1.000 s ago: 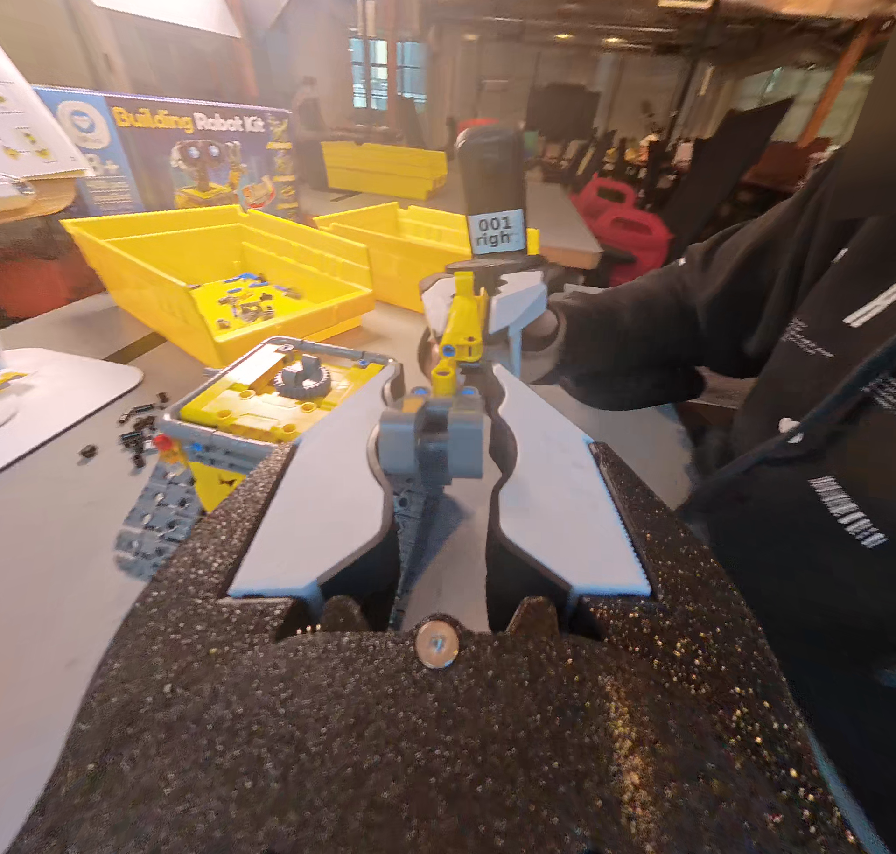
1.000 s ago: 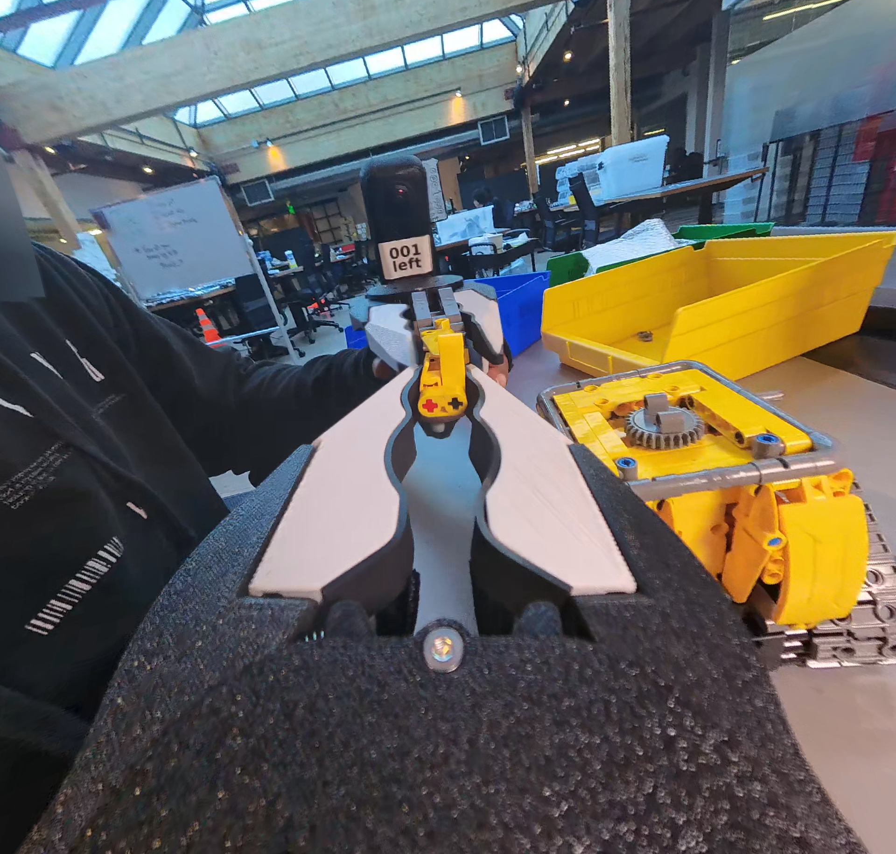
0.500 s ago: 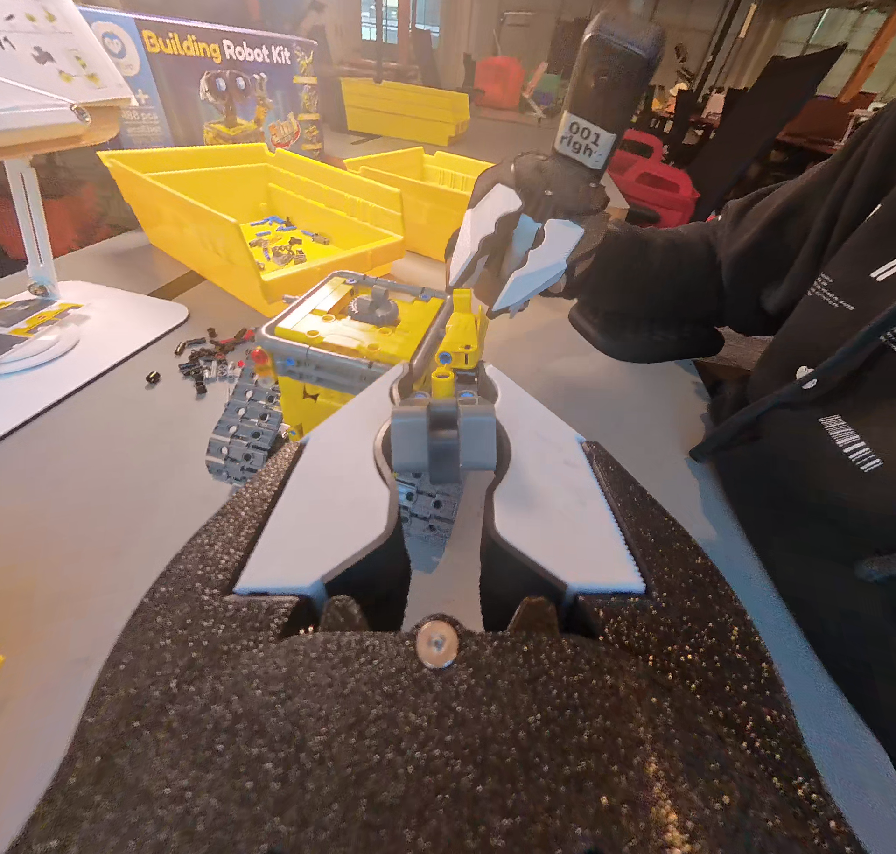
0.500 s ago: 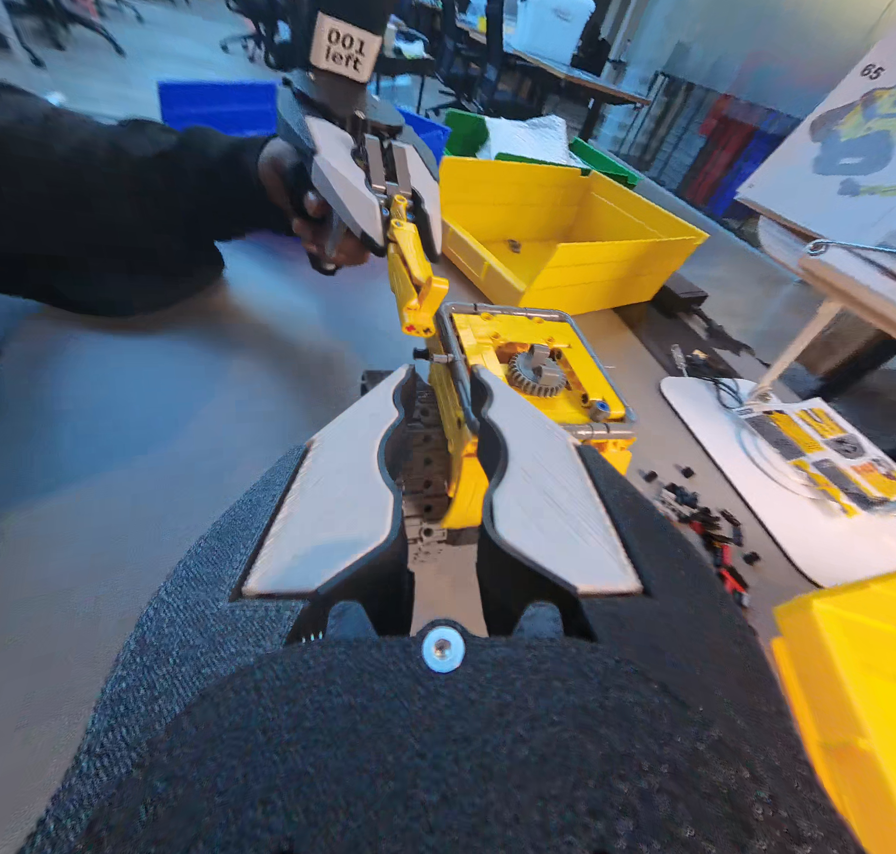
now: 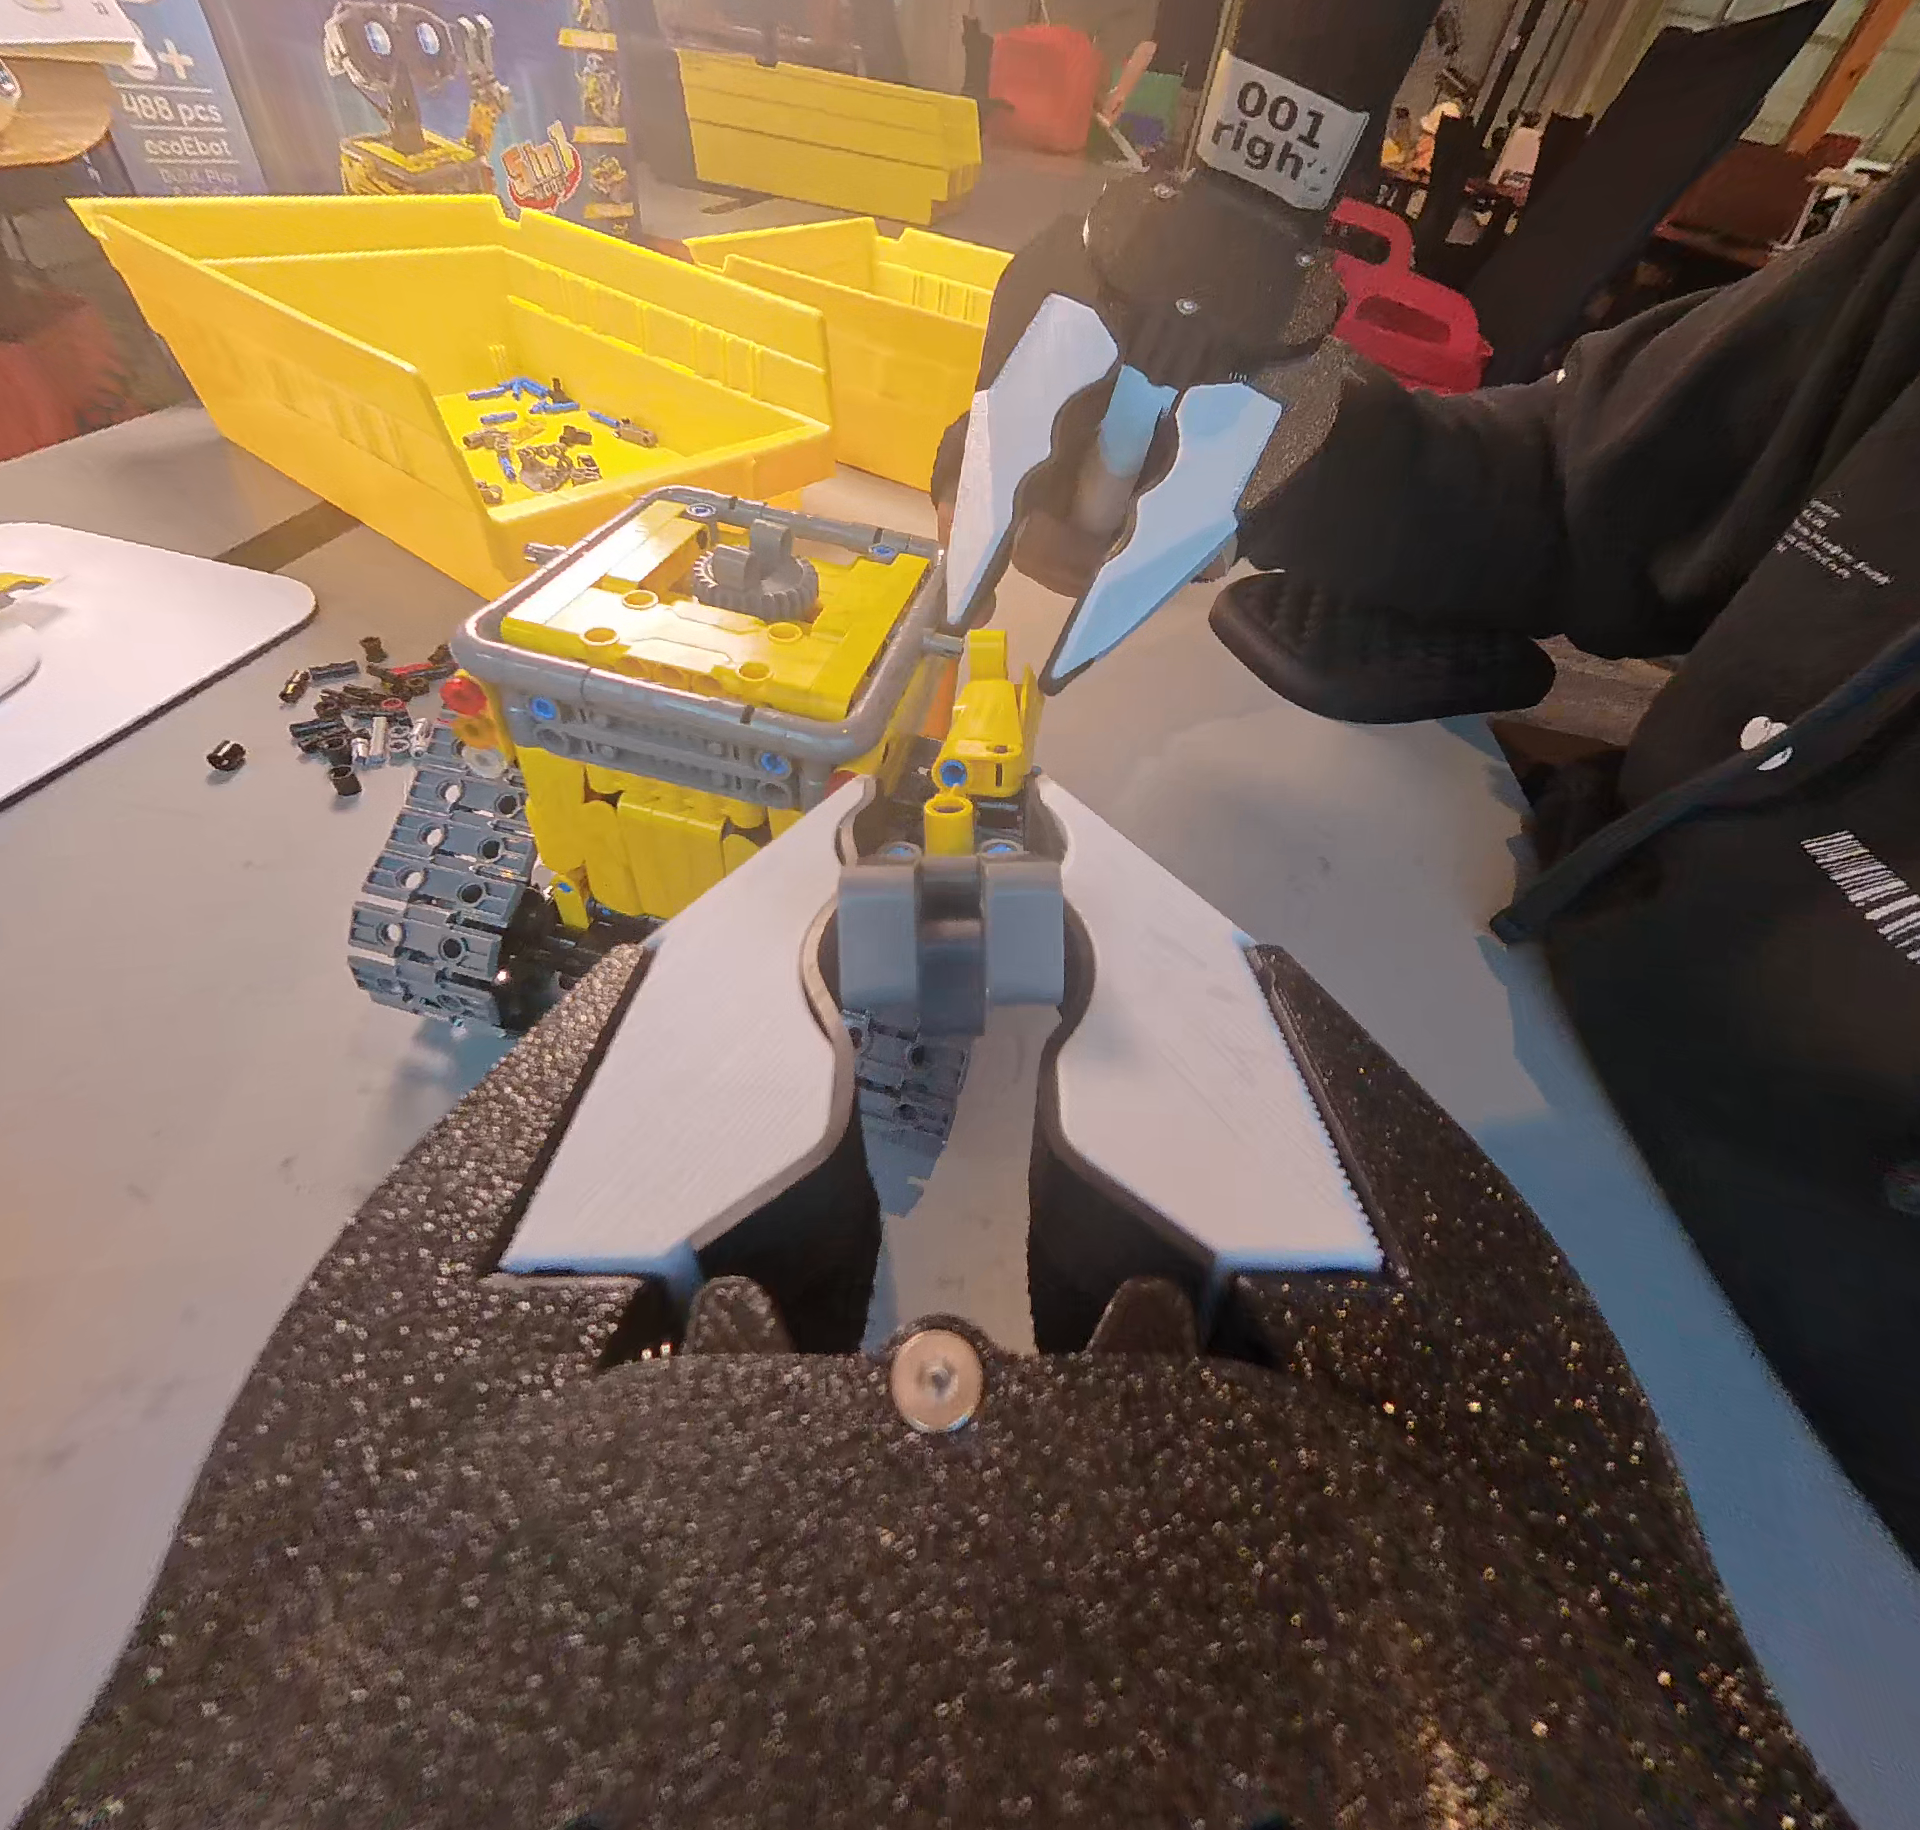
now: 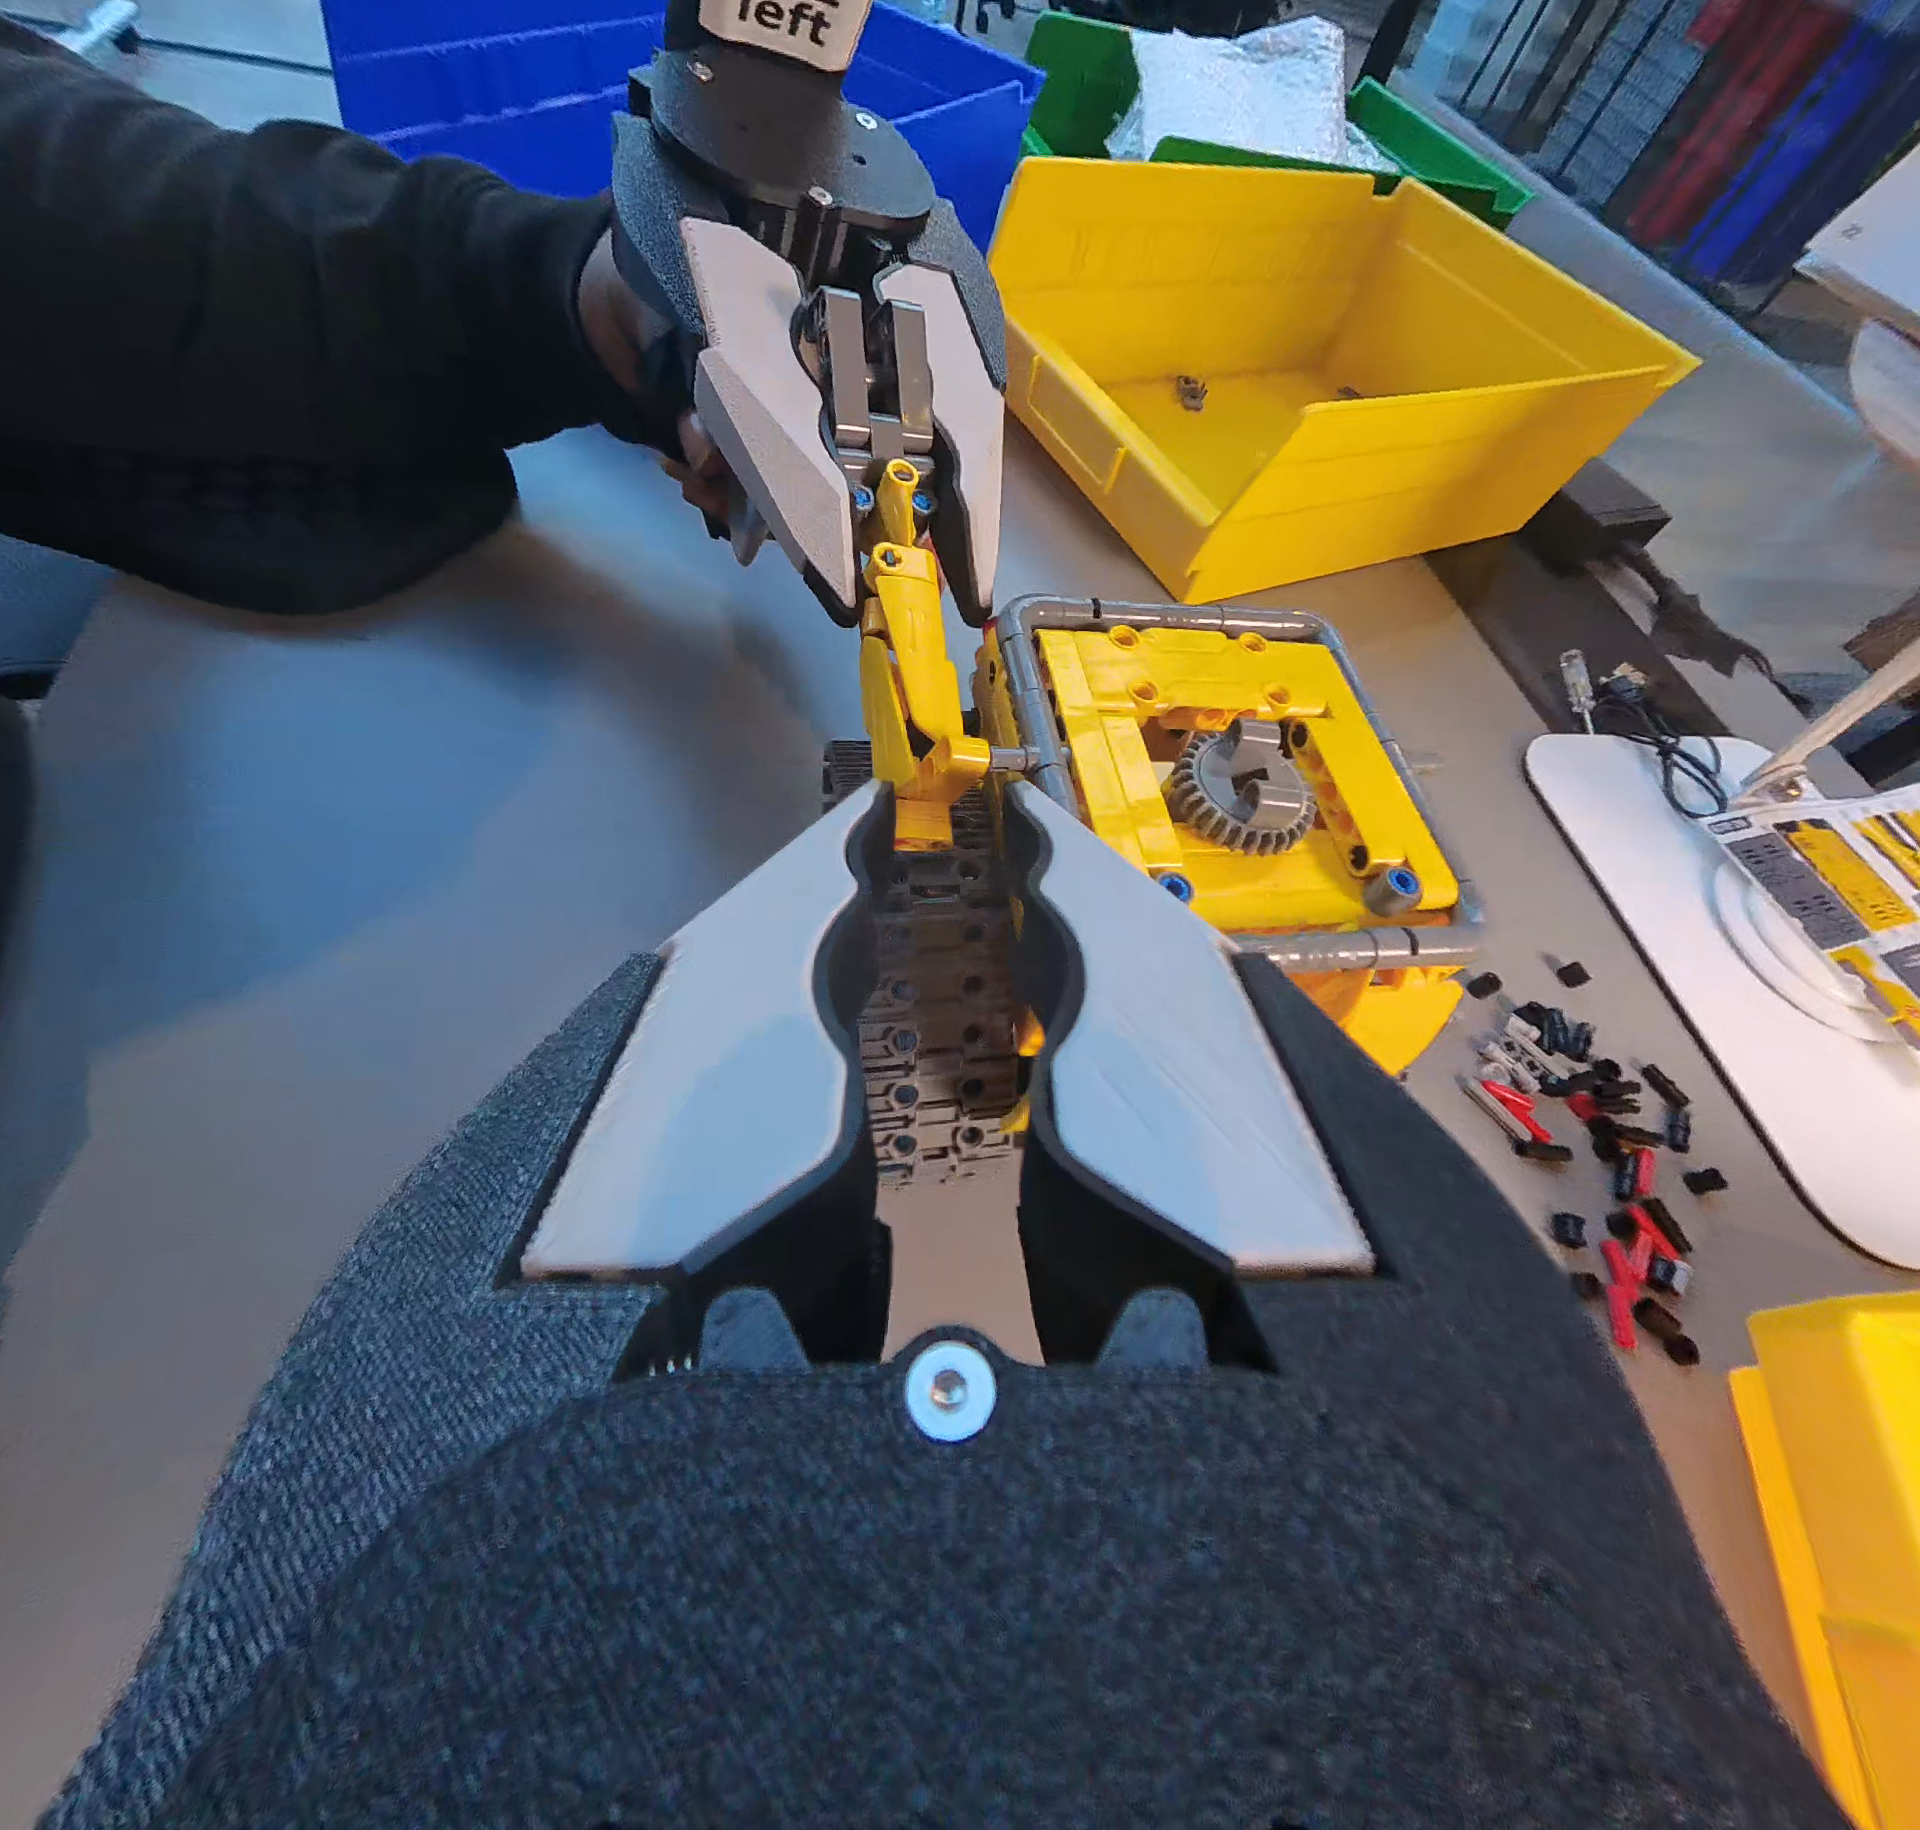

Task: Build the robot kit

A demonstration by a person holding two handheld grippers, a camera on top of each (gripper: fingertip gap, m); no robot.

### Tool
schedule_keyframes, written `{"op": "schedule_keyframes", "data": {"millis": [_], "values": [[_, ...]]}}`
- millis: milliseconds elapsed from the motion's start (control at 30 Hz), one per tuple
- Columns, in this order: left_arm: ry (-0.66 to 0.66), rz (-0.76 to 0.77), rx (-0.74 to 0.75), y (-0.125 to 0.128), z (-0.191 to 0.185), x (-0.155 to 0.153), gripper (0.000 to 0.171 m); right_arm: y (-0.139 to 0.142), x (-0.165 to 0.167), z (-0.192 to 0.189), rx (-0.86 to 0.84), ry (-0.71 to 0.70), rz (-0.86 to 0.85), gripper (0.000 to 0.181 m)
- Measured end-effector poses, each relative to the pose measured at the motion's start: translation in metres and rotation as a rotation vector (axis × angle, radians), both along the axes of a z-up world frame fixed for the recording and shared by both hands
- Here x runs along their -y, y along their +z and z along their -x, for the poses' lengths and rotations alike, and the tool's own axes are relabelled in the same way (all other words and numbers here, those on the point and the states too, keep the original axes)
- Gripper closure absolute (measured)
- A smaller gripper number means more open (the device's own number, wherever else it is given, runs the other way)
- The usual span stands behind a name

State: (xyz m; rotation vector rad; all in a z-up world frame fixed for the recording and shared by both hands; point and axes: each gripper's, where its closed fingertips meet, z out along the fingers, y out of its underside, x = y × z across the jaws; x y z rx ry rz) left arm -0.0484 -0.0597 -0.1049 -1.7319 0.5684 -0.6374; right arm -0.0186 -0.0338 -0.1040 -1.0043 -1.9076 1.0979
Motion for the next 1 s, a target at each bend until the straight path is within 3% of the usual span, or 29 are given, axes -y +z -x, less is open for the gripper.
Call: {"op": "schedule_keyframes", "data": {"millis": [200,500,600,800,1000], "values": [[0.019,-0.016,-0.009,0.0000,0.0007,-0.0008,0.146,-0.0013,0.0004,0.0018,-0.022,-0.020,-0.107,0.163],[0.048,-0.066,0.009,0.0046,0.0027,-0.0026,0.146,0.0016,0.0027,0.0026,-0.041,-0.036,-0.080,0.170],[0.050,-0.070,-0.022,0.0029,0.0016,-0.0021,0.145,0.0037,0.0022,0.0011,-0.037,-0.025,-0.089,0.181],[0.086,-0.068,-0.072,0.0036,0.0037,-0.0028,0.146,0.0024,0.0021,0.0031,-0.020,-0.020,-0.112,0.181],[0.101,-0.065,-0.005,0.0024,0.0042,-0.0047,0.145,0.0026,0.0016,0.0022,-0.048,-0.021,-0.117,0.179]]}}
